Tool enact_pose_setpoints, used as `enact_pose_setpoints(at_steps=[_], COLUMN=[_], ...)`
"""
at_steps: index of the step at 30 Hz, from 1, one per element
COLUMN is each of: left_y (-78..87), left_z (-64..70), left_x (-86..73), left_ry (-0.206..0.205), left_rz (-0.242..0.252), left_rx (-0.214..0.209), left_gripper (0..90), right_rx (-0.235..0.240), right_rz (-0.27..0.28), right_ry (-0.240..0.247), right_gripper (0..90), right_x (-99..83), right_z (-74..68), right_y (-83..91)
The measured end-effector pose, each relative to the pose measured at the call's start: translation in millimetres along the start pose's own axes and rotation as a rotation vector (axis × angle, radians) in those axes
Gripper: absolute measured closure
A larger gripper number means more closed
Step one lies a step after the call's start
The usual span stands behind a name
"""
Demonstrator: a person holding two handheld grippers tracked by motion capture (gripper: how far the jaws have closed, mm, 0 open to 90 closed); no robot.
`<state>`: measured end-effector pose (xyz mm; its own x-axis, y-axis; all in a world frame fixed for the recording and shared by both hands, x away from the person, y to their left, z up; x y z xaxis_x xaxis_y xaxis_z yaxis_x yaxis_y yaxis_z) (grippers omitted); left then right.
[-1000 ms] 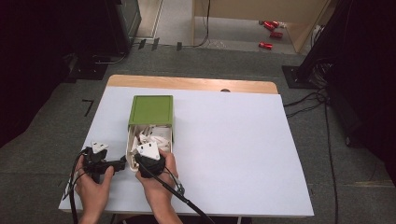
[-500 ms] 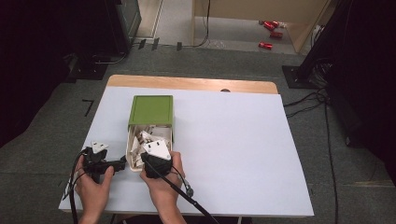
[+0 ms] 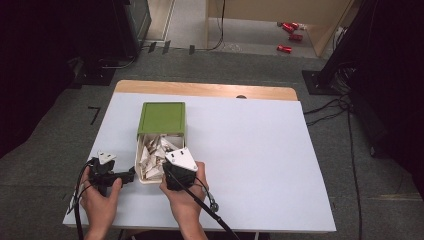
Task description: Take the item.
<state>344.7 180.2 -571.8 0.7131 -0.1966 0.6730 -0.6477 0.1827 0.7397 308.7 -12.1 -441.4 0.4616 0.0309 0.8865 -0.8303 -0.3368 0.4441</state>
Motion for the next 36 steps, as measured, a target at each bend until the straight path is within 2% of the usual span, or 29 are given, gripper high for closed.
enact_pose_setpoints(at_steps=[9,12,19,20,21,24,25,26,31,35,36], left_y=[0.0,0.0,0.0,0.0,0.0,0.0,0.0,0.0,0.0,0.0,0.0], left_z=[0.0,0.0,0.0,0.0,0.0,0.0,0.0,0.0,0.0,0.0,0.0], left_x=[0.0,0.0,0.0,0.0,0.0,0.0,0.0,0.0,0.0,0.0,0.0], left_ry=[0.000,0.000,0.000,0.000,0.000,0.000,0.000,0.000,0.000,0.000,0.000], left_rz=[0.001,0.000,0.000,0.000,0.000,0.001,0.001,0.001,0.000,0.001,0.001], left_rx=[0.000,0.000,0.000,0.000,0.000,0.000,0.000,0.000,0.000,0.000,0.000], left_gripper=[0.0,0.0,0.0,0.0,0.0,0.0,0.0,0.0,0.0,0.0,0.0], right_rx=[-0.021,-0.027,-0.054,-0.068,-0.068,-0.089,-0.105,-0.105,-0.134,-0.177,-0.177], right_rz=[0.034,0.037,0.037,0.035,0.035,0.036,0.035,0.035,0.030,0.032,0.032], right_ry=[-0.020,-0.022,-0.037,-0.050,-0.050,-0.062,-0.072,-0.072,-0.100,-0.098,-0.098], right_gripper=[87.7,87.7,87.7,87.7,87.7,87.6,87.7,87.7,87.7,87.6,87.6], right_x=[10.7,12.0,13.1,12.9,12.9,12.1,10.3,10.3,4.8,-0.9,-0.9], right_z=[16.4,20.0,37.9,46.9,46.9,59.0,68.9,68.9,88.2,106.4,106.4], right_y=[12.9,14.4,17.5,18.6,18.6,20.3,21.4,21.4,24.2,25.6,25.6])
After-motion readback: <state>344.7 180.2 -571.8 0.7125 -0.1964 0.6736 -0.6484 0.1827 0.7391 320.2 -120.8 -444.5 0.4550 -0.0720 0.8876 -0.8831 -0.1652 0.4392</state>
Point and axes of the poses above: each handheld gripper's, and its own axes: y roughly backward along the jaws, x roughly out of its top, z roughly to its right, the point moved 10 cm from there along -y, roughly forward along the jaws, and after that the axes turned 1 degree about -x, right-handed, at the moved point
